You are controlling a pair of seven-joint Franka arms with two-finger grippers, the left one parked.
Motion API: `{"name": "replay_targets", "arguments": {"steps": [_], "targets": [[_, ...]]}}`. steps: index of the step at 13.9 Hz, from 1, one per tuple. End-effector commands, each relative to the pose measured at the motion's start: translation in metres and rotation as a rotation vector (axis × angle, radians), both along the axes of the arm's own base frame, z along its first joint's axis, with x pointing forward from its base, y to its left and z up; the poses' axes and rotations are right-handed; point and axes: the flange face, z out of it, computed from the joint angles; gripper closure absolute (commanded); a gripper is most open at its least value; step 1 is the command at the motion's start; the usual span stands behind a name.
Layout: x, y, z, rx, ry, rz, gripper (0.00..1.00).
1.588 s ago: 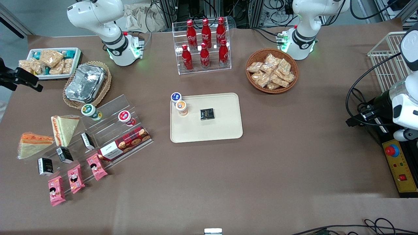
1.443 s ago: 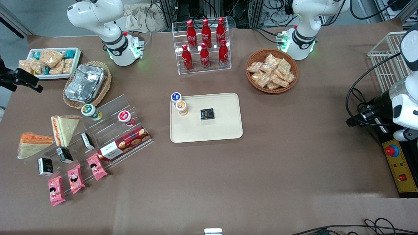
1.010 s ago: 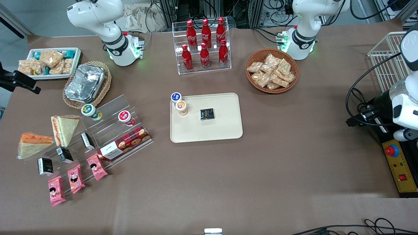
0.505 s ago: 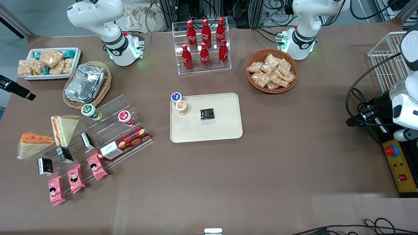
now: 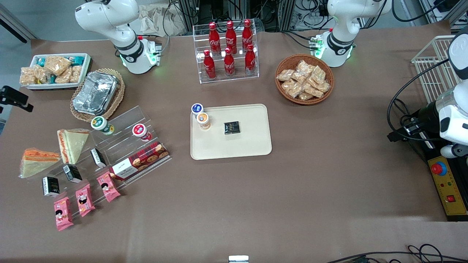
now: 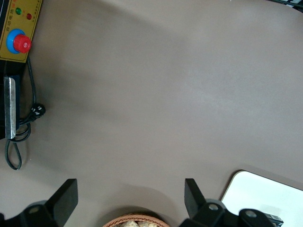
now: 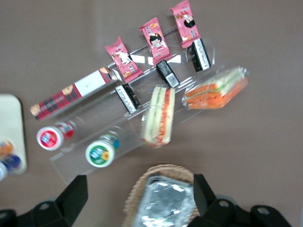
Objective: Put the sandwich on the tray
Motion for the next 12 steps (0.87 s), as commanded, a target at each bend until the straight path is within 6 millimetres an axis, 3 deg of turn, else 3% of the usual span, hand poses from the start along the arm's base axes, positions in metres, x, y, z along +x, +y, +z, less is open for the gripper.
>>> {"name": "replay_targets", "arguments": {"steps": [1, 6, 12], "targets": [[0.0, -0.019, -0.002, -0.014, -0.003, 0.213, 0.01], [-0.007, -0.065, -0.025, -0.012, 0.034, 0.489, 0.01], [0.006, -0.095, -0.06, -0.032, 0.083, 0.798, 0.01]]}}
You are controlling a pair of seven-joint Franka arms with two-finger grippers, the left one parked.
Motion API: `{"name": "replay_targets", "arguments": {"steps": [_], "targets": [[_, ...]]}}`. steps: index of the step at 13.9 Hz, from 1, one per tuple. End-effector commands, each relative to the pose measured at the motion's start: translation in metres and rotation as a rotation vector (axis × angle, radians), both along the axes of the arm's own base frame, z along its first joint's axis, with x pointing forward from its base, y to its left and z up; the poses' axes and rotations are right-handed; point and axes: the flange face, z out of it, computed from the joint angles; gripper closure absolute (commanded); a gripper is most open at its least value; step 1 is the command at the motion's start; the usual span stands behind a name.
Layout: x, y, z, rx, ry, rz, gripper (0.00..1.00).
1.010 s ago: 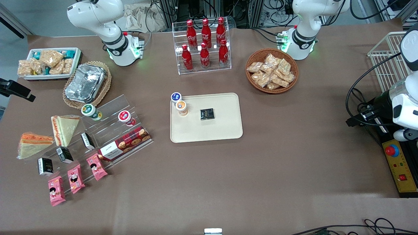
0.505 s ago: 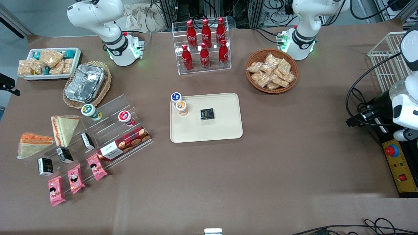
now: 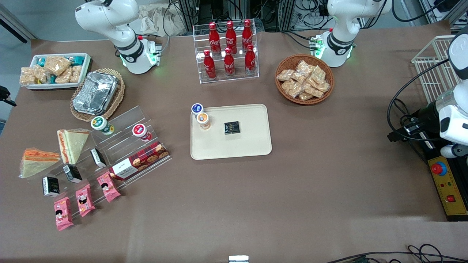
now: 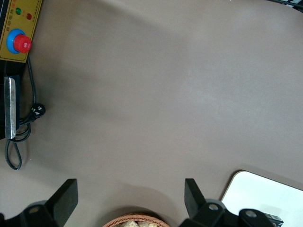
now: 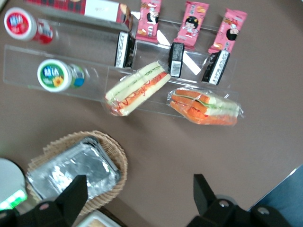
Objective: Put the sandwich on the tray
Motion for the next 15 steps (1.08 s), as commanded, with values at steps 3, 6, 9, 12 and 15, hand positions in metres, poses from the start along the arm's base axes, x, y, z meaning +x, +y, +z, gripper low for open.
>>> {"name": "replay_targets", "arguments": {"steps": [3, 6, 9, 12, 15], "targets": [[0.01, -0.037, -0.038, -0.01, 0.046, 0.253, 0.01], [0.015, -0.055, -0.061, -0.019, 0.068, 0.401, 0.01], [0.025, -0.066, -0.088, 0.006, 0.066, 0.551, 0.01], [0.037, -0.075, -0.11, 0.044, -0.012, 0.727, 0.01], [0.049, -0.076, -0.12, 0.06, -0.111, 0.874, 0.01]]}}
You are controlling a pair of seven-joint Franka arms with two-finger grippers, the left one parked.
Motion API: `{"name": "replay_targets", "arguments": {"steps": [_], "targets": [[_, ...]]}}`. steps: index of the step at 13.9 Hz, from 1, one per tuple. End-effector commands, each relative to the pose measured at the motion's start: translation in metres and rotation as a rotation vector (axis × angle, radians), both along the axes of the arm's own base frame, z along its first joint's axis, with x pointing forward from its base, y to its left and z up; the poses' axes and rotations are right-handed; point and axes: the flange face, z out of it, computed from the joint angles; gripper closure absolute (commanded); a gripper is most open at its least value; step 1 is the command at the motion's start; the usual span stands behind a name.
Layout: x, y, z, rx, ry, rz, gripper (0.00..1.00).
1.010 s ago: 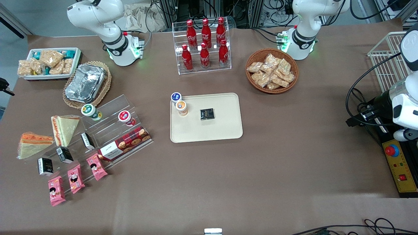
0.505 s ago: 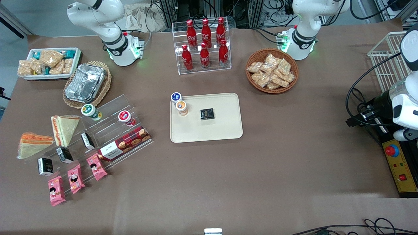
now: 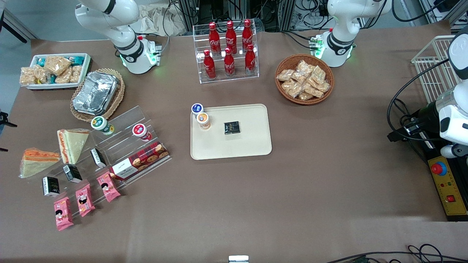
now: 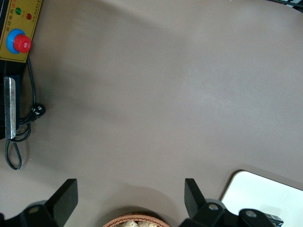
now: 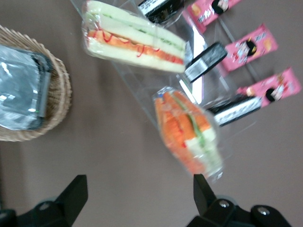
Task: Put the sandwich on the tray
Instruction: 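Lower the right gripper and grasp the orange-filled wrapped sandwich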
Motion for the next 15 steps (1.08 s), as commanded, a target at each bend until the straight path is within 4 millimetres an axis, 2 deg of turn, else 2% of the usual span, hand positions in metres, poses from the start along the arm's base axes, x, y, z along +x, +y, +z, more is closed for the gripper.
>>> {"name": "replay_targets", "arguments": {"steps": [1, 4, 6, 12, 15], "targets": [[0.01, -0.005, -0.001, 0.016, -0.079, 0.11, 0.01], [0.016, -0.002, 0.0, -0.008, -0.104, 0.133, 0.01], [0.021, 0.0, -0.017, -0.008, -0.076, 0.132, 0.01], [0.034, 0.003, -0.044, -0.001, -0.065, 0.12, 0.01], [0.037, 0.002, -0.048, -0.011, -0.076, 0.121, 0.01]]}}
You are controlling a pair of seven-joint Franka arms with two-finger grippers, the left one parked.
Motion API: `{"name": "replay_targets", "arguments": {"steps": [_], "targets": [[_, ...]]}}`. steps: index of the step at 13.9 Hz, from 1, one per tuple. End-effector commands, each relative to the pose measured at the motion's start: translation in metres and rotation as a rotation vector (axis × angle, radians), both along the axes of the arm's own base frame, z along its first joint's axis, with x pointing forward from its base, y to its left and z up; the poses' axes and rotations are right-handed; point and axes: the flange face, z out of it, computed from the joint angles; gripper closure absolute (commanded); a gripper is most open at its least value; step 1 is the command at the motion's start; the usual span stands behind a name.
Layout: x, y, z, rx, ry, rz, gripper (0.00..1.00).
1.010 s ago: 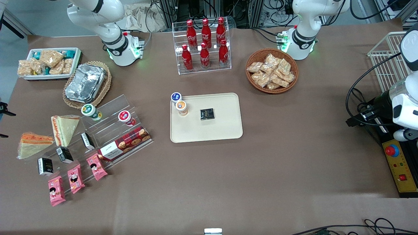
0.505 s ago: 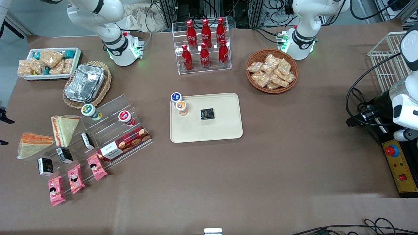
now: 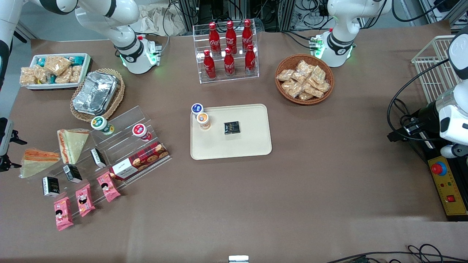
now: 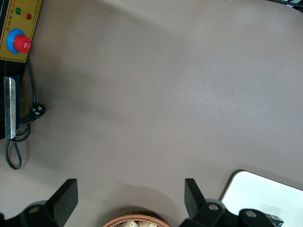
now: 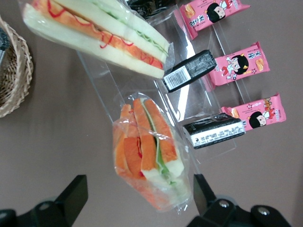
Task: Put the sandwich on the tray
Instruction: 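Lower the right gripper and grasp the orange-filled wrapped sandwich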
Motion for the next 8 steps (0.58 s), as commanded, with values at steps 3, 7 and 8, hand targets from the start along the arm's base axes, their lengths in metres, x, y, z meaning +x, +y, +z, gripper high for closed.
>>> {"name": "replay_targets", "arguments": {"steps": [3, 7, 8], "targets": [[0.01, -0.002, -0.015, 0.028, -0.03, 0.003, 0.01], [0.011, -0.004, -0.027, 0.041, -0.021, 0.011, 0.01], [0.011, -0.004, -0.028, 0.041, -0.02, 0.01, 0.01]]}}
